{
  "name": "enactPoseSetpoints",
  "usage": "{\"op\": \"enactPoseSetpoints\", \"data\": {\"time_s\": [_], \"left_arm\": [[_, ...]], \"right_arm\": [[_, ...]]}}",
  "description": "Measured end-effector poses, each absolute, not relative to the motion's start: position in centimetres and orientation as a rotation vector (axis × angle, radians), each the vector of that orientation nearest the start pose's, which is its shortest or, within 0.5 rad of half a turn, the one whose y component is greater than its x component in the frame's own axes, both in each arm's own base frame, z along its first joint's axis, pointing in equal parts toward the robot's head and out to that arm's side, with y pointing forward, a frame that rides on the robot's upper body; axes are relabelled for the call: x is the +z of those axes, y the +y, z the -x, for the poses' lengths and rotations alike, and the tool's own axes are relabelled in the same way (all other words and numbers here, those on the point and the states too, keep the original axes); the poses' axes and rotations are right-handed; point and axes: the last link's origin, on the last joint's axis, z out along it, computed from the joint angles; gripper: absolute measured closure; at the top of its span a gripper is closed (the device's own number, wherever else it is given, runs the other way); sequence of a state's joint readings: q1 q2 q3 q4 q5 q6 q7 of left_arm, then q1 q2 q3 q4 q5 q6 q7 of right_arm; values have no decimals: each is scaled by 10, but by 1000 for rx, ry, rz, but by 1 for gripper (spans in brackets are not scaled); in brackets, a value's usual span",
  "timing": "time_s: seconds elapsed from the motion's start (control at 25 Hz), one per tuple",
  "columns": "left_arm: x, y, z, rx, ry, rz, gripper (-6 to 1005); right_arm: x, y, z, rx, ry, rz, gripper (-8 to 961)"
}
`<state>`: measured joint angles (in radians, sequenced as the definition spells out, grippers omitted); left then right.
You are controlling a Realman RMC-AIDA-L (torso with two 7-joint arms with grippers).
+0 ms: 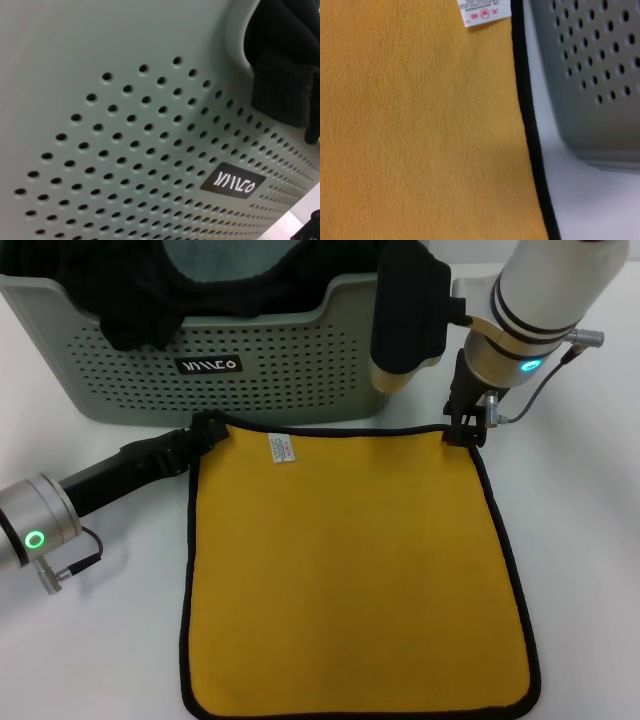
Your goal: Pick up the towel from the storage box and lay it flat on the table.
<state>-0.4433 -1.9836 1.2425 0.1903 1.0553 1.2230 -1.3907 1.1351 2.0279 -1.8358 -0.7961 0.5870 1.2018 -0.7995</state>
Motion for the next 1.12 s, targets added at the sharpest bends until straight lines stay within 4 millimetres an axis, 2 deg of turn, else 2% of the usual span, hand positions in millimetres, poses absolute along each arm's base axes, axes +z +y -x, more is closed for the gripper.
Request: {"op": "enactPoseSetpoints", "data": {"time_s": [0.2, 0.44, 0.52, 0.64, 0.72, 0.8, 0.84, 0.88, 0.92, 1.12], "left_arm": [[-25, 313, 326, -971, -1338, 2137, 693], [-20, 304, 337, -969, -1365, 2090, 431], [-16, 297, 341, -985, -1349, 2080, 333], [-11, 282, 333, -1044, -1237, 2153, 251], [-9, 271, 324, -1091, -1118, 2240, 197], [-8, 259, 314, -1130, -972, 2343, 142], [-6, 256, 312, -1138, -926, 2373, 115], [-5, 254, 311, -1136, -898, 2394, 115], [-4, 253, 310, -1134, -870, 2417, 115], [-2, 245, 300, -1141, -688, 2558, 117]], "right_arm": [[-78, 413, -99, -914, -122, 2640, 732], [-73, 404, -90, -818, -175, 2624, 524], [-69, 401, -87, -740, -173, 2624, 419], [-60, 395, -88, -551, -147, 2617, 261], [-52, 390, -88, -381, -125, 2601, 197], [-37, 379, -96, -203, -94, 2609, 132], [-37, 379, -96, -203, -94, 2609, 100], [-22, 363, -103, -37, -88, 2644, 68], [-10, 350, -108, 85, -89, 2684, 67], [19, 318, -119, 452, -93, 2844, 67]]}}
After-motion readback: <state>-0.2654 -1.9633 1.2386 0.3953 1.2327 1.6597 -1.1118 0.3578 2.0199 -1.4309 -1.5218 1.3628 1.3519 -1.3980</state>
